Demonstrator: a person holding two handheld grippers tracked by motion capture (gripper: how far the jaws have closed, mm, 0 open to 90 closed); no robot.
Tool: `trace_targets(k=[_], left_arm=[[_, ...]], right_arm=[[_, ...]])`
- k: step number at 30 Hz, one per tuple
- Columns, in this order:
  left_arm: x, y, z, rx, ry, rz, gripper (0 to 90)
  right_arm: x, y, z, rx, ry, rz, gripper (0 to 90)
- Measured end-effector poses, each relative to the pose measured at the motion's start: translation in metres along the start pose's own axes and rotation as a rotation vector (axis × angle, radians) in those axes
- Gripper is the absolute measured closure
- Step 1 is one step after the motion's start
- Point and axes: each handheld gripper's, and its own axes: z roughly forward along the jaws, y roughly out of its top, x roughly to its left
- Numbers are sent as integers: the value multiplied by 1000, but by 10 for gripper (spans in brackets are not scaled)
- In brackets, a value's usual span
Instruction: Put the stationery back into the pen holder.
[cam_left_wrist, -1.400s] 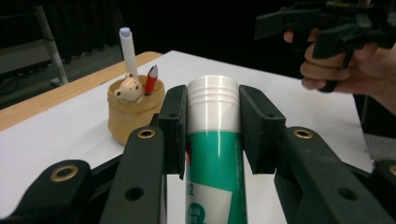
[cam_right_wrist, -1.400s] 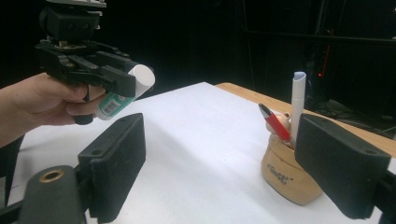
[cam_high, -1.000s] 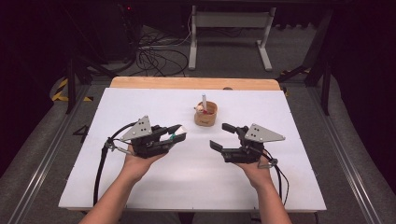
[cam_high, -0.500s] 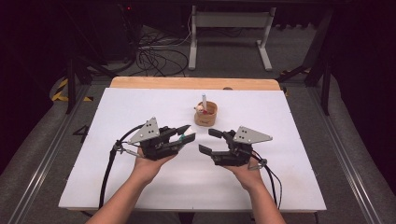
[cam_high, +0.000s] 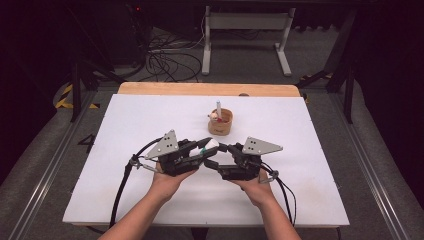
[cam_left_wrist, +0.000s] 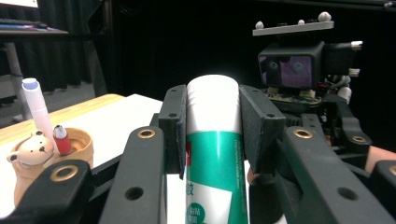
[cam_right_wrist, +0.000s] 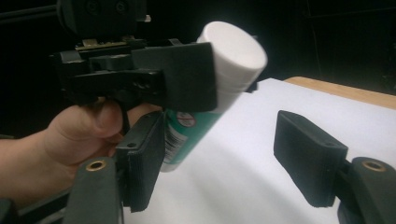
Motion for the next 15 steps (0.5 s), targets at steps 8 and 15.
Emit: trace_targets(k=[8,15], left_arm=[[-3,-2,3,-24,-1,-12,653],[-4,-2,3,-24,8,-7,653]], right_arm=[[2,-3,6,-3,41,31,395],[5,-4,11,2,68,28,499]])
